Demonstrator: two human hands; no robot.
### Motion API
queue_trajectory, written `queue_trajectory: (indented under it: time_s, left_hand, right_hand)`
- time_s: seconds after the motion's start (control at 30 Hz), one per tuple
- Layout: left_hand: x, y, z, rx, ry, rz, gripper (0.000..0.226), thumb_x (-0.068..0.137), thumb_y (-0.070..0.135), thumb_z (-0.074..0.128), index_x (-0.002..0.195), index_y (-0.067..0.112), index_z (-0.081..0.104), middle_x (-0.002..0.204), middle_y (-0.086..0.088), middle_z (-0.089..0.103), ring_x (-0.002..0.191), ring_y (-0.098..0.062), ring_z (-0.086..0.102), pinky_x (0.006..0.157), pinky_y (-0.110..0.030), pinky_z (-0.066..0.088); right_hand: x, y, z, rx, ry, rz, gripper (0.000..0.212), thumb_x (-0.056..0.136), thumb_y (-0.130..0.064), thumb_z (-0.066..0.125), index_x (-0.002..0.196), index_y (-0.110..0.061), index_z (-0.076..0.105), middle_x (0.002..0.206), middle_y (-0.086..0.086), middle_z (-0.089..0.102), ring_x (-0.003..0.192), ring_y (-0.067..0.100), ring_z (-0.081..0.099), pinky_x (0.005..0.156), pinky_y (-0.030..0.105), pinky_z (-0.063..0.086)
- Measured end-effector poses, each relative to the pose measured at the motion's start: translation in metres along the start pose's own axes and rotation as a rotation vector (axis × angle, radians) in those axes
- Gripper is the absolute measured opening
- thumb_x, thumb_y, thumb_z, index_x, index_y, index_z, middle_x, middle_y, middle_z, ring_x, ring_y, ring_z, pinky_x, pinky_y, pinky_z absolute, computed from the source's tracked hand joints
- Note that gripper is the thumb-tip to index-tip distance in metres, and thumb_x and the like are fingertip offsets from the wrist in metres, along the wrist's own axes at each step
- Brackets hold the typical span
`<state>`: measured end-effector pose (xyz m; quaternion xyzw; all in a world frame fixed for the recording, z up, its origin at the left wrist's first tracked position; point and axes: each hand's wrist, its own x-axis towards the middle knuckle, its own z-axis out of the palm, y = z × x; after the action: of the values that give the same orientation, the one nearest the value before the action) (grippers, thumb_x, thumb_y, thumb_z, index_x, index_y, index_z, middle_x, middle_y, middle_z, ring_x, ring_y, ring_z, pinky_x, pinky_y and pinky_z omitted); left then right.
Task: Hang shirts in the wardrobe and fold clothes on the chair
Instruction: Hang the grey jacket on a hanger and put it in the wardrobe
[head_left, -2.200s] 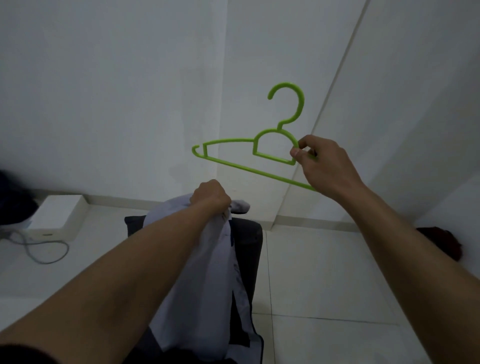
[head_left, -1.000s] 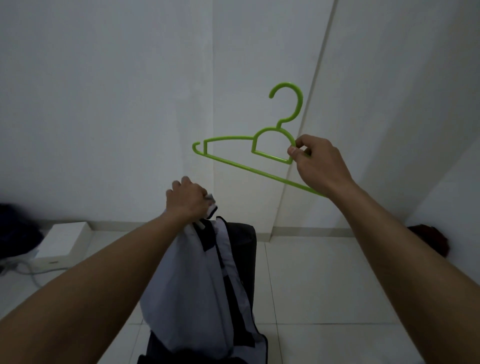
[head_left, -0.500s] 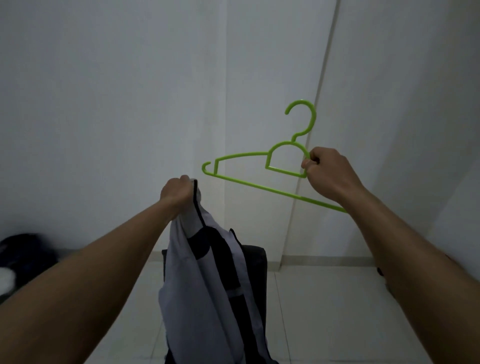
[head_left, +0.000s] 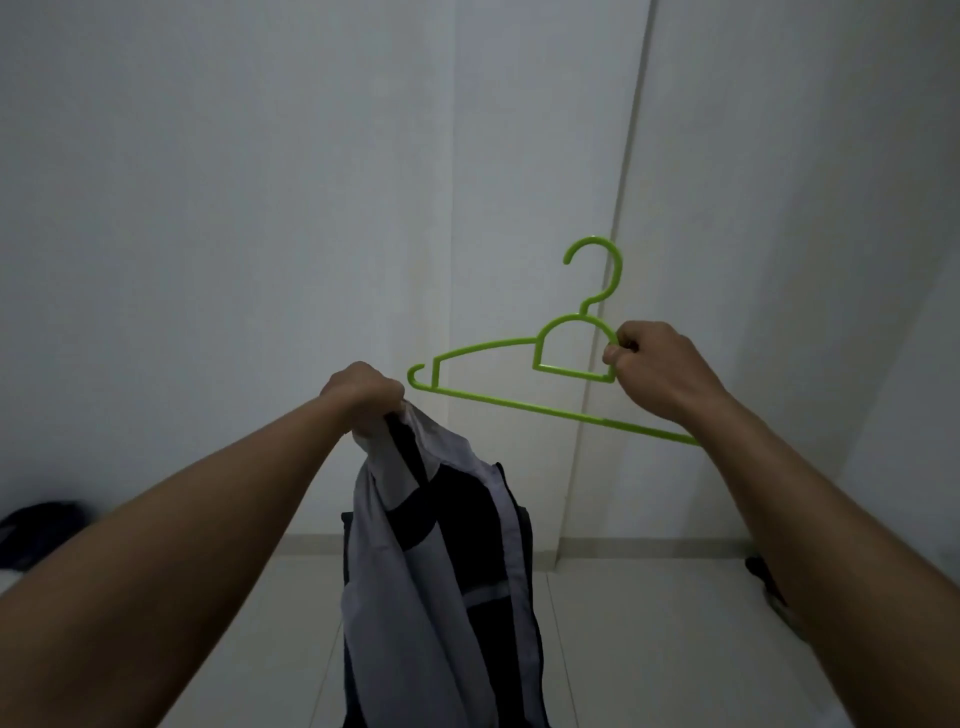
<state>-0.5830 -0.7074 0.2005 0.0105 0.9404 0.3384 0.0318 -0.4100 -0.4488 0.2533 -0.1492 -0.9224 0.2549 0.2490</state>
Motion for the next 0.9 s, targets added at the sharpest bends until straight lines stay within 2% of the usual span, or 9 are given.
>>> queue_trajectory:
  time_s: [0.2,0.27,0.37,0.47,0.6,0.7,0.77,0.83,0.9]
  left_hand:
    - [-0.017,0.006,-0.027,-0.176,-0.081,0.157,0.019,0.085,0.017,0.061,0.087,0.001,0.069,0.090,-0.014,0.065,0.077,-0.024,0.058,0.066,-0.033,0.055]
    - [-0.027,0.014,-0.038,-0.188,-0.094,0.235,0.022,0.092,0.014,0.054,0.096,0.000,0.070,0.094,-0.014,0.064,0.079,-0.023,0.057,0.064,-0.033,0.053]
    - [-0.042,0.030,-0.059,-0.137,-0.058,0.310,0.019,0.098,0.009,0.048,0.086,0.009,0.063,0.081,-0.007,0.058,0.067,-0.018,0.054,0.057,-0.029,0.049]
    - [-0.060,0.045,-0.079,-0.130,-0.002,0.358,0.015,0.097,0.006,0.046,0.093,0.011,0.060,0.076,-0.002,0.055,0.062,-0.015,0.052,0.052,-0.026,0.045]
    - [-0.088,0.060,-0.102,-0.064,-0.040,0.471,0.017,0.092,0.002,0.052,0.089,0.003,0.069,0.082,-0.012,0.060,0.074,-0.024,0.054,0.057,-0.027,0.045]
    - [-0.111,0.065,-0.115,-0.034,-0.091,0.523,0.016,0.094,0.013,0.060,0.095,0.007,0.075,0.085,-0.009,0.064,0.077,-0.021,0.055,0.058,-0.027,0.047]
    - [-0.127,0.068,-0.117,-0.039,-0.103,0.552,0.014,0.093,0.019,0.065,0.096,0.012,0.077,0.084,-0.005,0.065,0.076,-0.017,0.055,0.057,-0.023,0.046]
    - [-0.143,0.072,-0.112,-0.065,-0.106,0.577,0.014,0.092,0.021,0.068,0.094,0.012,0.078,0.081,-0.004,0.065,0.073,-0.017,0.055,0.058,-0.025,0.046]
    - [-0.158,0.077,-0.105,-0.068,-0.120,0.615,0.014,0.089,0.019,0.068,0.092,0.009,0.079,0.080,-0.006,0.068,0.073,-0.019,0.057,0.062,-0.027,0.047]
  right_hand:
    - [-0.015,-0.017,-0.019,-0.015,-0.036,-0.040,0.020,0.100,-0.021,0.051,0.089,-0.011,0.065,0.083,0.006,0.064,0.075,0.020,0.058,0.059,0.029,0.037]
    - [-0.021,-0.021,-0.031,-0.020,-0.026,-0.050,0.020,0.100,-0.021,0.051,0.088,-0.012,0.064,0.082,0.005,0.064,0.075,0.020,0.058,0.059,0.030,0.037]
    - [-0.031,-0.027,-0.051,-0.024,0.012,-0.064,0.020,0.101,-0.020,0.051,0.089,-0.013,0.066,0.085,0.004,0.065,0.076,0.020,0.059,0.060,0.030,0.038]
    - [-0.042,-0.037,-0.067,-0.056,0.054,-0.075,0.020,0.100,-0.021,0.050,0.091,-0.014,0.066,0.086,0.003,0.065,0.079,0.020,0.060,0.063,0.030,0.040]
    - [-0.061,-0.050,-0.085,-0.118,0.072,-0.075,0.019,0.100,-0.023,0.051,0.091,-0.016,0.066,0.088,0.004,0.066,0.084,0.024,0.061,0.069,0.034,0.044]
    - [-0.078,-0.061,-0.091,-0.117,0.117,-0.060,0.019,0.099,-0.022,0.052,0.091,-0.016,0.067,0.090,0.007,0.067,0.086,0.028,0.062,0.077,0.038,0.050]
    - [-0.092,-0.067,-0.088,-0.109,0.124,-0.061,0.018,0.099,-0.021,0.053,0.092,-0.015,0.068,0.091,0.007,0.068,0.087,0.027,0.062,0.076,0.036,0.049]
    - [-0.105,-0.075,-0.077,-0.105,0.090,-0.067,0.018,0.098,-0.021,0.054,0.092,-0.014,0.069,0.092,0.007,0.069,0.086,0.025,0.062,0.074,0.033,0.047]
    - [-0.113,-0.082,-0.064,-0.105,0.075,-0.074,0.019,0.098,-0.023,0.054,0.090,-0.013,0.068,0.093,0.007,0.069,0.086,0.026,0.064,0.077,0.036,0.052]
